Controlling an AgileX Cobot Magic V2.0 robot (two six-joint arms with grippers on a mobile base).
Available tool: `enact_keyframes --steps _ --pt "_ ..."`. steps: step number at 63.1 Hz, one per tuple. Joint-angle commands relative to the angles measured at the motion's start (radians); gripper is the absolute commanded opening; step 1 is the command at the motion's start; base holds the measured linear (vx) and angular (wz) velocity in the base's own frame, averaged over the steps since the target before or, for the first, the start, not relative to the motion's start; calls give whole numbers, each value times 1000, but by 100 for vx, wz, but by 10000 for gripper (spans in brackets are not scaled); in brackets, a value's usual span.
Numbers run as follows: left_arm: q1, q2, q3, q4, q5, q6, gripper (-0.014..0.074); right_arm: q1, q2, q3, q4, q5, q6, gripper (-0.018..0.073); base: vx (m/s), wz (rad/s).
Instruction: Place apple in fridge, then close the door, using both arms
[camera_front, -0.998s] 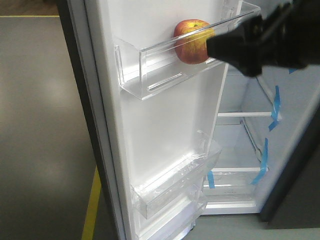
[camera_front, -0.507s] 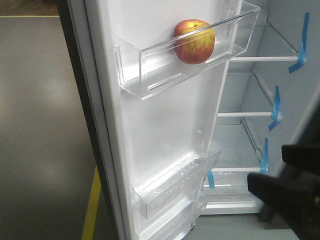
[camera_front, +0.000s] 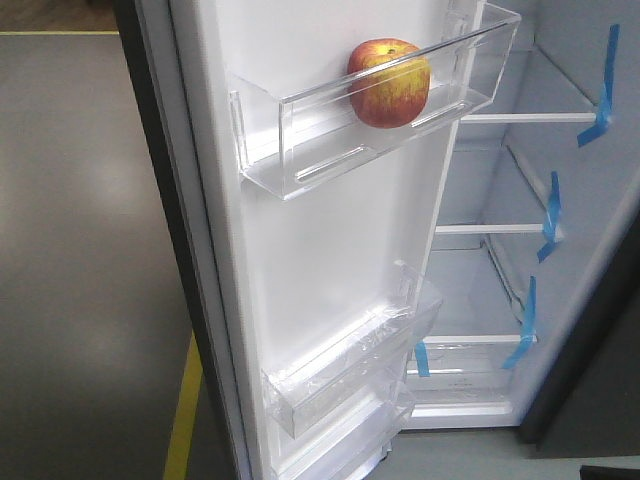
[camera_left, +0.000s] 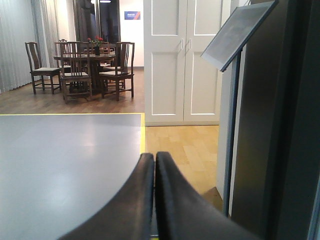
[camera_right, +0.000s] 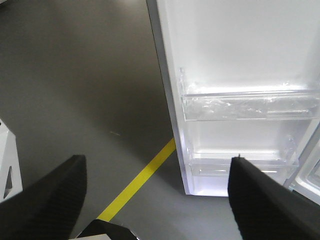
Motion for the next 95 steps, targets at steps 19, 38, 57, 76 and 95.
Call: enact_keyframes --steps 19,38,57,76,95 --pt "2 -15 21 -3 -71 -3 -6 1 -24 4 35 -25 -5 555 0 0" --pt "2 -15 21 -3 -71 -3 -6 1 -24 4 45 -25 -5 555 0 0" --pt "2 -15 21 -3 -71 -3 -6 1 -24 4 53 -25 -5 555 0 0" --pt "2 -15 21 -3 -71 -3 -6 1 -24 4 54 -25 -5 555 0 0" --pt "2 -15 21 -58 -139 -56 -6 1 -24 4 54 -22 -5 555 0 0"
